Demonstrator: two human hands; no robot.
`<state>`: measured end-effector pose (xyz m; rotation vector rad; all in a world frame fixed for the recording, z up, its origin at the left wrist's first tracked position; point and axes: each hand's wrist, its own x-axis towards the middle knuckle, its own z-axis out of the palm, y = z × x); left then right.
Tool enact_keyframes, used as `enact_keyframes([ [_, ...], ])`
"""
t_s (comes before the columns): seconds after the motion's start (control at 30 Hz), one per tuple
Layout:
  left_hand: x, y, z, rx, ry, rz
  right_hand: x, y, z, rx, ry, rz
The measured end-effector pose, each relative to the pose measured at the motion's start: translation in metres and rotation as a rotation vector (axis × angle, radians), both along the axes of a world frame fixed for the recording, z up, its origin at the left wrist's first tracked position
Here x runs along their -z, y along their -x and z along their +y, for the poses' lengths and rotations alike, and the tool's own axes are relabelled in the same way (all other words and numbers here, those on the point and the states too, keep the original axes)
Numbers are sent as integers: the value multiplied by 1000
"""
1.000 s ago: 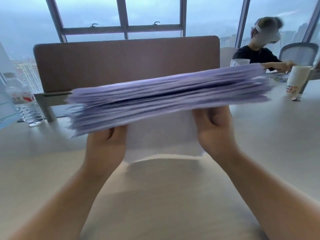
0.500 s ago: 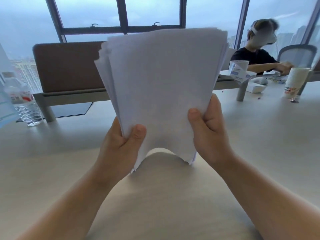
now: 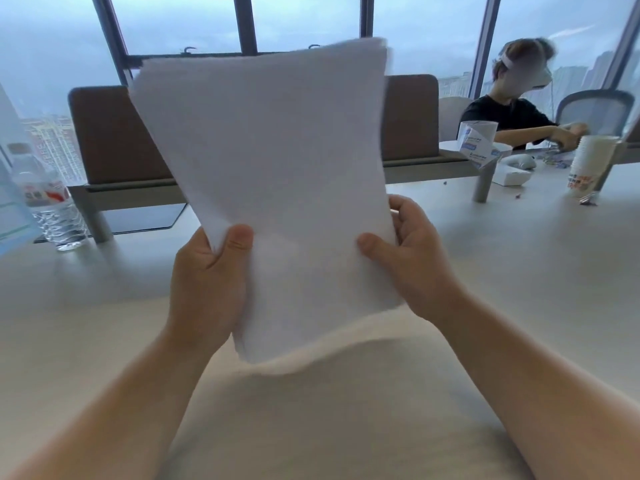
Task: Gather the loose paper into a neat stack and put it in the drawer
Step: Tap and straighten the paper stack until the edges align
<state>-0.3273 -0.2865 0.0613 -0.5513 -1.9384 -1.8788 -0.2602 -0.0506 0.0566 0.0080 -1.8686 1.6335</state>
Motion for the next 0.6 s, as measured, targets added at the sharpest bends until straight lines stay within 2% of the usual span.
enact_keyframes([
  [0.1, 1, 3, 3, -51, -170, -111, 1, 3, 4, -93, 245, -130],
  [0.2, 2, 6, 9, 6, -391, -250, 3, 3, -4, -324, 535, -258],
  [0.3, 1, -2, 18, 187, -453, -362, 11, 2, -24, -417, 546, -346],
  [0.4, 1, -3, 18, 329, -407, -383, 14, 8, -28, -172, 465, -300],
  [0.5, -2, 9, 6, 356, -574, -387, 9, 13, -8, 77, 486, -183],
  [0.57, -3, 22, -7, 370, -642, -404, 8, 11, 11, 246, 375, -163],
  [0.6, -3, 27, -14, 371, -616, -420, 7, 9, 19, 318, 294, -170],
])
